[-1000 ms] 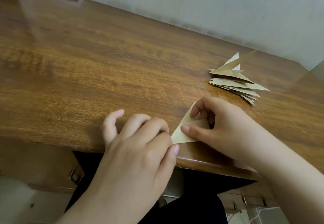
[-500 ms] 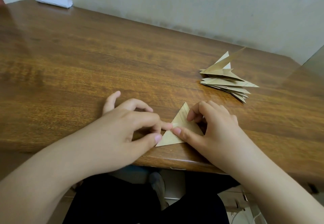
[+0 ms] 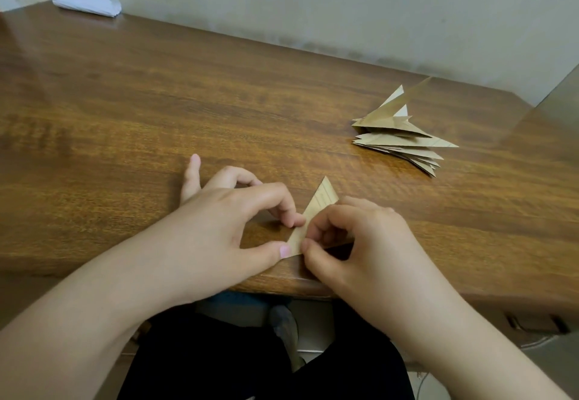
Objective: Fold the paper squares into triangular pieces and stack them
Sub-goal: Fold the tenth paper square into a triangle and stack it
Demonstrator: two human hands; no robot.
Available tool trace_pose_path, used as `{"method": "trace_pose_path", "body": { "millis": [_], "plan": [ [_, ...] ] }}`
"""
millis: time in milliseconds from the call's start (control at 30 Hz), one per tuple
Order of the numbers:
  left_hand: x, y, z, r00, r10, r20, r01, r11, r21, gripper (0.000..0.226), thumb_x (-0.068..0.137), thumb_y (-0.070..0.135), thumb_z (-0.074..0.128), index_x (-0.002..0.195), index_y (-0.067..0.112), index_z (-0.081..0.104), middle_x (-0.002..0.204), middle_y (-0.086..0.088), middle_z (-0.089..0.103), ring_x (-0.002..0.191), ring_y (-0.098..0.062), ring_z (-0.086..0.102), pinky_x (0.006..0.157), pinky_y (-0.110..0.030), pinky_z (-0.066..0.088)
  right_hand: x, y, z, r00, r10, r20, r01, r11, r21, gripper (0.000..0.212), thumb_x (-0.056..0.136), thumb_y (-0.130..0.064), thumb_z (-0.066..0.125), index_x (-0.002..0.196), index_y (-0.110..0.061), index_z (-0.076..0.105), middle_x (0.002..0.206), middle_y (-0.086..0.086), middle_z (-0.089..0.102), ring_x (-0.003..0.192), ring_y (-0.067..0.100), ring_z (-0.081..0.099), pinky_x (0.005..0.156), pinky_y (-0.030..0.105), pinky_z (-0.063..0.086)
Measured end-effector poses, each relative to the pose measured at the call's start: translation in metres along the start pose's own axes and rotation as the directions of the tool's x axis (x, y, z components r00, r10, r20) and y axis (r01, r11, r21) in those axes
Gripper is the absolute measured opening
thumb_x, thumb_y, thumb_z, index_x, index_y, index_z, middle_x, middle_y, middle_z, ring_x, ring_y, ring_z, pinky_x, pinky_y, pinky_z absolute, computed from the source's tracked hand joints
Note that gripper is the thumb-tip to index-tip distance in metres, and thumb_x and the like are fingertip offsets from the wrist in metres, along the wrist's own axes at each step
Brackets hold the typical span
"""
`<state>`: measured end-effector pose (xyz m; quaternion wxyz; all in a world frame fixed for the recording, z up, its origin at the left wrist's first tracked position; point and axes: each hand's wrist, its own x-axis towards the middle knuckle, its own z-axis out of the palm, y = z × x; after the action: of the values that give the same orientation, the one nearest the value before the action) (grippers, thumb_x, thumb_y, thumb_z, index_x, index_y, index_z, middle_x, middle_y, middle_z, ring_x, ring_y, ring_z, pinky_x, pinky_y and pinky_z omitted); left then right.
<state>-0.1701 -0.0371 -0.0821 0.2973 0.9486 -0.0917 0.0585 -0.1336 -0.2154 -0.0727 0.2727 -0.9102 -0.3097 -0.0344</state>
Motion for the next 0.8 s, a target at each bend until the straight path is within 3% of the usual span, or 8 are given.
{"method": "trace_pose_path", "body": {
  "millis": [100,167,367,467,533,633,700,800],
  "plan": [
    [0.0,-0.001,0.0,0.999,0.037,0.014,-0.037,0.999,0.008,0.026,0.074,0.053,0.055,0.095,0.055,0.04,0.109,0.039,0.055,0.123,0.016,0.017,0.111,-0.045,-0.024,-0.001,0.01,-0.01,0.998,0.064,0.017,-0.064,0.998,-0.006,0.011,0.072,-0.039,0.061,0.067,-0.029,0.061,0.07,-0.015,0.056,0.079,0.003,0.052,0.083,0.036,0.044],
    [-0.001,-0.002,0.0,0.999,0.032,0.012,-0.033,0.999,0.027,0.029,0.068,0.057,0.049,0.095,0.056,0.038,0.111,0.039,0.055,0.124,0.015,0.018,0.112,-0.046,-0.022,-0.003,0.014,-0.018,0.994,0.106,0.015,-0.106,0.994,-0.001,0.012,0.069,-0.039,0.057,0.066,-0.028,0.062,0.07,-0.015,0.056,0.08,0.002,0.051,0.085,0.037,0.043],
    [-0.002,-0.002,0.0,0.999,0.042,-0.001,-0.042,0.999,0.034,0.025,0.071,0.063,0.043,0.094,0.055,0.037,0.112,0.049,0.048,0.123,0.016,0.017,0.111,-0.043,-0.023,-0.005,0.025,-0.028,0.987,0.157,0.023,-0.156,0.986,-0.051,0.012,0.073,-0.038,0.06,0.065,-0.029,0.059,0.073,-0.01,0.055,0.081,0.002,0.048,0.104,0.031,0.026],
    [-0.002,-0.003,0.001,0.998,0.055,0.007,-0.056,0.997,0.045,0.037,0.06,0.068,0.031,0.094,0.056,0.037,0.114,0.046,0.048,0.123,0.016,0.017,0.111,-0.044,-0.024,-0.007,0.029,-0.03,0.987,0.161,0.02,-0.16,0.986,-0.05,0.015,0.072,-0.041,0.059,0.062,-0.03,0.057,0.073,-0.009,0.055,0.079,0.005,0.047,0.102,0.034,0.027],
    [-0.002,-0.001,0.0,0.998,0.058,-0.002,-0.058,0.997,0.046,0.034,0.063,0.068,0.035,0.095,0.056,0.038,0.114,0.035,0.054,0.123,0.017,0.016,0.11,-0.043,-0.025,-0.006,0.03,-0.032,0.987,0.158,0.024,-0.156,0.986,-0.059,0.015,0.073,-0.042,0.058,0.064,-0.031,0.058,0.075,-0.01,0.055,0.083,0.005,0.046,0.097,0.031,0.027],
    [-0.004,0.003,0.002,0.999,0.025,-0.029,-0.024,0.999,0.027,0.015,0.082,0.05,0.055,0.097,0.051,0.05,0.11,0.031,0.044,0.11,0.034,0.002,0.096,-0.021,-0.036,-0.006,0.033,-0.032,0.992,0.129,0.007,-0.128,0.987,-0.098,0.013,0.076,-0.04,0.061,0.067,-0.032,0.058,0.077,-0.013,0.054,0.086,0.004,0.048,0.097,0.031,0.03],
    [-0.007,0.005,0.004,0.996,0.08,-0.046,-0.078,0.996,0.044,0.014,0.087,0.047,0.055,0.101,0.049,0.057,0.108,0.033,0.044,0.106,0.037,0.003,0.091,-0.016,-0.038,-0.011,0.036,-0.033,0.998,0.038,-0.052,-0.044,0.991,-0.127,0.01,0.077,-0.045,0.059,0.075,-0.035,0.059,0.084,-0.018,0.055,0.09,0.001,0.049,0.092,0.034,0.039],
    [-0.013,0.002,0.006,0.971,0.221,-0.092,-0.213,0.973,0.088,0.027,0.08,0.054,0.044,0.099,0.046,0.061,0.104,0.038,0.057,0.119,0.016,0.029,0.11,-0.04,-0.024,-0.026,0.04,-0.029,0.992,-0.108,0.064,0.114,0.989,-0.099,0.041,0.083,-0.063,0.05,0.112,-0.037,0.062,0.117,-0.025,0.057,0.118,-0.005,0.046,0.099,0.027,0.037]
  ]
}}
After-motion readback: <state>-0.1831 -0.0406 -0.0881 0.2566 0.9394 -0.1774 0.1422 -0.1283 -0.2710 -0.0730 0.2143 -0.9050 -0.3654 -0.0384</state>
